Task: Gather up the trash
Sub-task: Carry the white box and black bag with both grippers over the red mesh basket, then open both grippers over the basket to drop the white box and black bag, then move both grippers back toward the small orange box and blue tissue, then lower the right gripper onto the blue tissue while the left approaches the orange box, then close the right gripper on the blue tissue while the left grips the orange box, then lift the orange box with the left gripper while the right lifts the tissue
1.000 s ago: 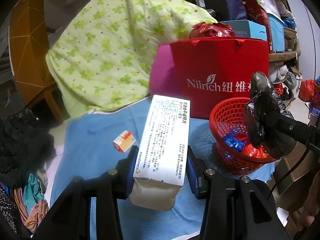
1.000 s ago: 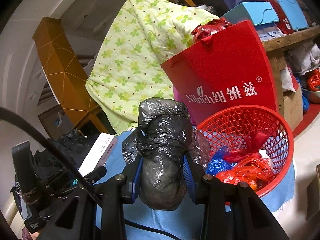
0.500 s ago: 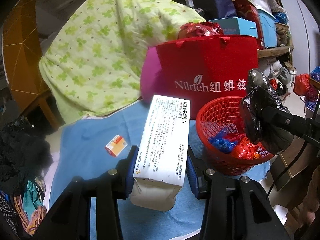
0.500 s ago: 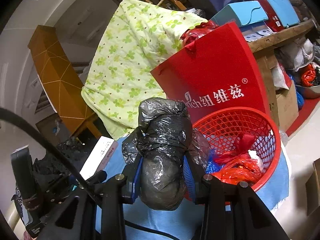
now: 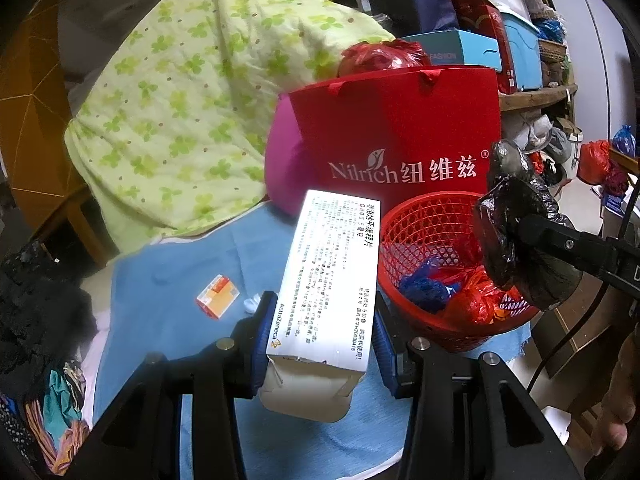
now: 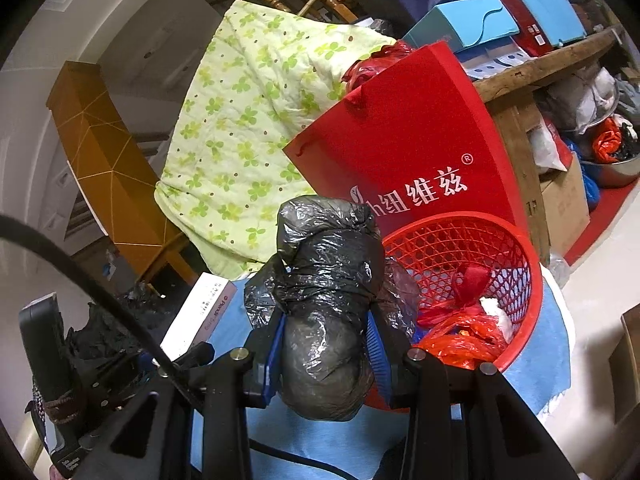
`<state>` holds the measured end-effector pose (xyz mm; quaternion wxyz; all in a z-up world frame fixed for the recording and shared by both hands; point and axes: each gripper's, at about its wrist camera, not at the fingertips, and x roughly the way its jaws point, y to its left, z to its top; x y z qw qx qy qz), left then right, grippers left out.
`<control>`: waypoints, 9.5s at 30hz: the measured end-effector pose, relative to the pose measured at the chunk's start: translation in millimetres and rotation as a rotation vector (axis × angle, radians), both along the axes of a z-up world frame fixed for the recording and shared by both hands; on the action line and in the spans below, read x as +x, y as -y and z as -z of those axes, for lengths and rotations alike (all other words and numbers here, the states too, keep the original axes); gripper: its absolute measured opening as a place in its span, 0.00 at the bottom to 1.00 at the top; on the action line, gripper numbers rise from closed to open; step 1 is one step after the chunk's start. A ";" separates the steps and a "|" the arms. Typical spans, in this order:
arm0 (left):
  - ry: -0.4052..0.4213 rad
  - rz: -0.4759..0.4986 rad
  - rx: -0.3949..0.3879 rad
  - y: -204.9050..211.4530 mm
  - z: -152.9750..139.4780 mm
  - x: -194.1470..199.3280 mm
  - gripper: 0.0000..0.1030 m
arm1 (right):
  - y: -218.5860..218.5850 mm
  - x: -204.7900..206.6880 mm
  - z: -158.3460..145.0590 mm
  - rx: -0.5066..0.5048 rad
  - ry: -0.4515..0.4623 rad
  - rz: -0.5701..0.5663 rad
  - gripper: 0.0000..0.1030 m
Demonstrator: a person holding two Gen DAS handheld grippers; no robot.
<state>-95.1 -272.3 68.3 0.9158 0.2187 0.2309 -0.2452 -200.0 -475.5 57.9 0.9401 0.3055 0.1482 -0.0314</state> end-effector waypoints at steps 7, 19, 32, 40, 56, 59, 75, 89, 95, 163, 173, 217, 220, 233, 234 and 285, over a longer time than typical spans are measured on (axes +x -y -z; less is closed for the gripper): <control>-0.002 0.015 0.004 8.0 0.2 0.8 0.45 | 4.0 -3.8 2.0 0.008 -0.003 0.019 0.39; -0.010 0.055 0.013 22.8 1.6 2.6 0.45 | 17.1 -8.6 5.6 0.024 -0.008 0.057 0.40; -0.016 0.090 0.022 37.3 3.5 2.7 0.46 | 22.3 -13.1 0.6 0.019 -0.004 0.094 0.40; -0.029 0.110 0.027 45.8 6.4 4.5 0.46 | 27.9 -16.1 -2.6 0.015 -0.002 0.117 0.40; -0.124 0.196 0.021 67.2 22.1 12.5 0.46 | 55.8 -14.4 7.7 0.056 -0.020 0.186 0.41; -0.167 0.214 0.013 71.3 27.5 16.9 0.46 | 62.1 -10.0 13.5 0.070 -0.035 0.197 0.41; -0.310 0.255 -0.082 62.5 47.3 42.7 0.56 | 67.3 -2.8 29.7 0.127 -0.052 0.201 0.57; -0.342 0.113 -0.202 -1.4 45.4 86.0 0.57 | 38.1 9.5 17.1 0.061 -0.052 0.155 0.57; -0.375 0.058 -0.207 -24.7 61.8 100.9 0.57 | 26.3 11.0 7.6 0.005 -0.053 0.138 0.57; -0.289 0.033 -0.237 -139.2 146.5 362.5 0.75 | -138.1 381.6 134.7 -0.375 -0.387 -0.417 0.57; -0.369 0.005 -0.227 -139.9 167.2 395.4 0.75 | -140.4 394.7 155.4 -0.326 -0.398 -0.434 0.57; -0.410 -0.136 -0.308 -176.9 151.0 287.7 0.53 | -165.5 257.7 100.3 -0.265 -0.308 -0.354 0.39; -0.395 -0.165 -0.317 -184.9 151.1 263.9 0.53 | -167.1 243.3 96.2 -0.264 -0.300 -0.361 0.39; -0.359 -0.254 -0.391 -223.1 141.6 175.3 0.53 | -170.5 190.4 80.0 -0.252 -0.260 -0.388 0.39; -0.340 -0.252 -0.380 -223.1 136.8 168.9 0.53 | -171.3 188.0 78.8 -0.251 -0.256 -0.392 0.39; -0.003 -0.371 -0.180 -187.8 22.9 56.9 0.53 | -159.6 106.8 10.7 -0.238 -0.062 -0.362 0.39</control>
